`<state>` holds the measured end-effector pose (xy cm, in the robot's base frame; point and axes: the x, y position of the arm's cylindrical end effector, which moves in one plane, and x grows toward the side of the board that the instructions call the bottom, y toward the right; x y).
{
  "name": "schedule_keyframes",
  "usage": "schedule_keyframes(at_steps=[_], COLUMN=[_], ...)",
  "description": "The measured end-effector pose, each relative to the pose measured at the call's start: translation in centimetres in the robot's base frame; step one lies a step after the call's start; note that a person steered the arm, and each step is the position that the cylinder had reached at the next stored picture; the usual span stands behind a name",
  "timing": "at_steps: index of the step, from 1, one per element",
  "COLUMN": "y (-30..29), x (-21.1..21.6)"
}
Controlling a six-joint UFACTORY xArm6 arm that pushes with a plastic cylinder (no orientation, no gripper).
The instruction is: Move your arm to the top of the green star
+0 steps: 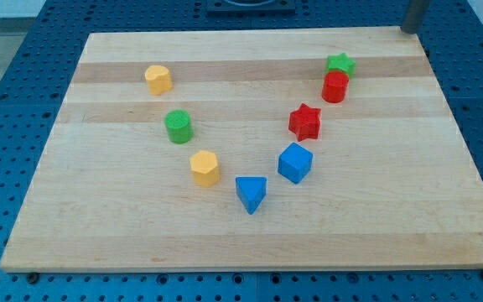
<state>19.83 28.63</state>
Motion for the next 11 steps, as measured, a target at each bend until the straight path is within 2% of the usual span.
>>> schedule_keyframes(at_steps=[6,7,9,10,11], y=[0.3,-1.0,-4.7,-9.3,-15.8], x=[-0.1,1.3,5.2,4.1,5.5])
